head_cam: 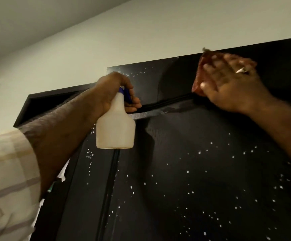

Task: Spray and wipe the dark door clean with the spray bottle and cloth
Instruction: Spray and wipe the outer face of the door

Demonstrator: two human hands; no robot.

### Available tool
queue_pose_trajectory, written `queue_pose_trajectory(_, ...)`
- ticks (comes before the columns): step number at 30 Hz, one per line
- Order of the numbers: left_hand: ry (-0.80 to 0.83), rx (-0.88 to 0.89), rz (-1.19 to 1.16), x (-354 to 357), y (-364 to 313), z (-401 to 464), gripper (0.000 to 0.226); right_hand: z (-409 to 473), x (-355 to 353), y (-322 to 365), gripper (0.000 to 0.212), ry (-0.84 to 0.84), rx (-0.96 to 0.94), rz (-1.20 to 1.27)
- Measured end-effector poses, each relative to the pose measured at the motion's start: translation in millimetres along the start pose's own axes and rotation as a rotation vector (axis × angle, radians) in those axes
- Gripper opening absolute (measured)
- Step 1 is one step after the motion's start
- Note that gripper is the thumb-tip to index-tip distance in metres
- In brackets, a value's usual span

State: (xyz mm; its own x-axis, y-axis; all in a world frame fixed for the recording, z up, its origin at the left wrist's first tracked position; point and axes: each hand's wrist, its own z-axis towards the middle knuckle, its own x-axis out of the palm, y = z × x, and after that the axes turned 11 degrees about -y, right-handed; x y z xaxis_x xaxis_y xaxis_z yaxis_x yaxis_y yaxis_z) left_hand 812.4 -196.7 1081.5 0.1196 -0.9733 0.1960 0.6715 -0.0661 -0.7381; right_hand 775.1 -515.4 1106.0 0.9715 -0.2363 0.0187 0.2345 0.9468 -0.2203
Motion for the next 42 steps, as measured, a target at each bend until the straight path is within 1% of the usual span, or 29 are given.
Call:
queue_pose_trajectory(3, -0.015, 0.025, -0.01, 2.3, -3.8, 1.2, 0.025, 36.4, 6.9, 24.7, 0.077, -0.009, 0.14, 0.005)
queue_pose_trajectory(5, -0.033, 0.033, -0.009, 1.7, -4.1, 1.5, 0.023, 61.9, 10.1, 58.4, 0.076, 0.001, 0.129, 0.028)
queue_pose_trajectory(8, -0.074, 0.034, 0.016, -6.6, -1.7, -1.3, 0.024, 77.9, 14.6, 110.7, 0.073, 0.005, -0.033, 0.065)
queue_pose_trajectory(11, -0.125, 0.03, 0.058, -22.4, 0.4, -7.2, 0.023, 61.5, 19.2, 141.9, 0.069, 0.023, -0.202, 0.124)
queue_pose_trajectory(14, -0.148, 0.019, 0.079, -35.4, 2.3, -12.3, 0.019, 30.4, 21.6, 150.3, 0.068, 0.085, -0.373, 0.135)
queue_pose_trajectory(17, -0.144, 0.006, 0.066, -37.6, 5.2, -13.9, 0.018, 5.7, 16.5, 138.1, 0.066, 0.116, -0.422, 0.136)
queue_pose_trajectory(20, -0.116, 0.007, 0.032, -38.5, 11.3, -7.8, 0.019, -2.6, 8.8, 107.4, 0.067, 0.112, -0.36, 0.135)
queue_pose_trajectory(22, -0.083, 0.01, 0.012, -39.8, 16.9, 2.1, 0.02, 5.2, 7.2, 90.2, 0.077, 0.096, -0.274, 0.078)
queue_pose_trajectory(24, -0.058, 0.008, 0.003, -41.0, 19.1, 11.6, 0.021, 21.8, 10.6, 86.3, 0.085, 0.07, -0.142, 0.051)
queue_pose_trajectory(27, -0.043, 0.036, -0.015, -51.4, 16.2, 29.1, 0.021, 57.1, 21.8, 110.8, 0.079, 0.018, 0.018, 0.017)
queue_pose_trajectory(30, -0.017, 0.068, -0.042, -67.1, 13.3, 45.5, 0.014, 92.3, 30.9, 161.1, 0.075, 0.014, 0.057, 0.016)
queue_pose_trajectory(33, -0.012, 0.062, -0.027, -83.3, 15.9, 59.8, 0.018, 111.6, 38.3, 216.2, 0.072, 0.026, -0.034, 0.027)
queue_pose_trajectory(36, -0.001, 0.09, -0.009, -109.4, 19.2, 74.0, 0.017, 104.0, 44.4, 251.2, 0.07, 0.065, -0.178, 0.053)
queue_pose_trajectory(38, 0.015, 0.107, 0.01, -126.4, 21.0, 81.5, 0.017, 81.9, 45.3, 255.0, 0.069, 0.1, -0.306, 0.065)
queue_pose_trajectory(40, 0.033, 0.104, 0.005, -142.8, 23.6, 89.5, 0.014, 53.5, 41.9, 251.5, 0.074, 0.138, -0.405, 0.057)
queue_pose_trajectory(42, 0.057, 0.081, -0.013, -154.1, 27.5, 96.2, 0.014, 27.2, 37.6, 240.8, 0.078, 0.158, -0.43, 0.038)
